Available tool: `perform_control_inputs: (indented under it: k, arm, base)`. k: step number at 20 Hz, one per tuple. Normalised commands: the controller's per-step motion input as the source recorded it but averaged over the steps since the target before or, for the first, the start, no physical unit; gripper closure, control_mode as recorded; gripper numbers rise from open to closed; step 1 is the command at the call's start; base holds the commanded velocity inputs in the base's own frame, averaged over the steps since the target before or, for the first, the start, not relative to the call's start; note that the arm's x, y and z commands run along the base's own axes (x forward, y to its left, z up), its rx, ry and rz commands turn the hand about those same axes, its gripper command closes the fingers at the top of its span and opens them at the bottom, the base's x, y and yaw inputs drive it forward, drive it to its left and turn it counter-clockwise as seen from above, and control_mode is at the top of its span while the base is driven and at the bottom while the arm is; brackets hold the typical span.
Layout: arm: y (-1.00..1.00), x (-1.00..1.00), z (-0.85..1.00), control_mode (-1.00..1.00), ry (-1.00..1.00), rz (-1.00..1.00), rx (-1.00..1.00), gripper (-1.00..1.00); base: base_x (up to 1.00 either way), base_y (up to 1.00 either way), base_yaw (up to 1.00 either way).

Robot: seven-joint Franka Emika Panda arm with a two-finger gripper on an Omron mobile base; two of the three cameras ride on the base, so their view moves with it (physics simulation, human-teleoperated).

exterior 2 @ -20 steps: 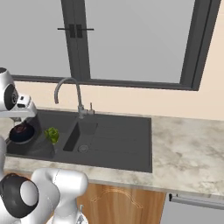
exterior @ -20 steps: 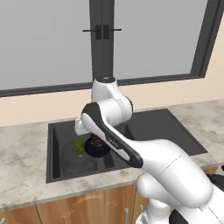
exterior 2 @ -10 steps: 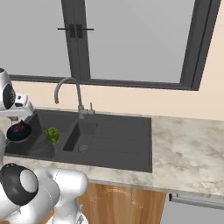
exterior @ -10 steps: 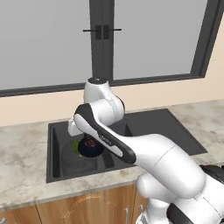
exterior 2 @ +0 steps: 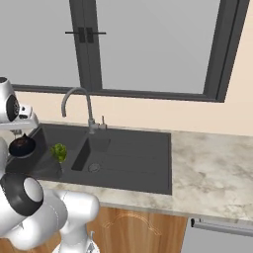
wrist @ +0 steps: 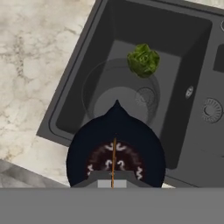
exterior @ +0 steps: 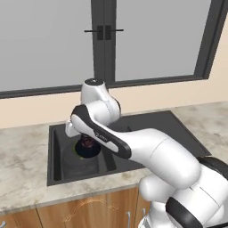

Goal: Pick the teapot and jar and place them in the sink. Then turn on the water.

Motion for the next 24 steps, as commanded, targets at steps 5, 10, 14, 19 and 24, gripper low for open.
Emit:
perform_control_inputs:
  k: [5, 10, 14, 19, 24]
  arm:
    - [0.08, 0.27, -0.02, -1.0, 0.0, 0.03, 0.0, 1.0]
    - [0.04, 0.2, -0.02, -1.0, 0.0, 0.03, 0.0, 1.0]
    - [0.04, 0.15, -0.06, -1.0, 0.0, 0.04, 0.0, 1.0]
    - [0.06, 0.08, -0.09, -1.0, 0.0, 0.04, 0.0, 1.0]
    - [0.17, 0.07, -0.1, -1.0, 0.0, 0.03, 0.0, 1.0]
  base:
    - [0.0, 0.0, 0.0]
    - [0.0, 0.0, 0.0]
    - [0.0, 0.0, 0.0]
    - [0.0, 0.0, 0.0]
    - [0.0, 0.0, 0.0]
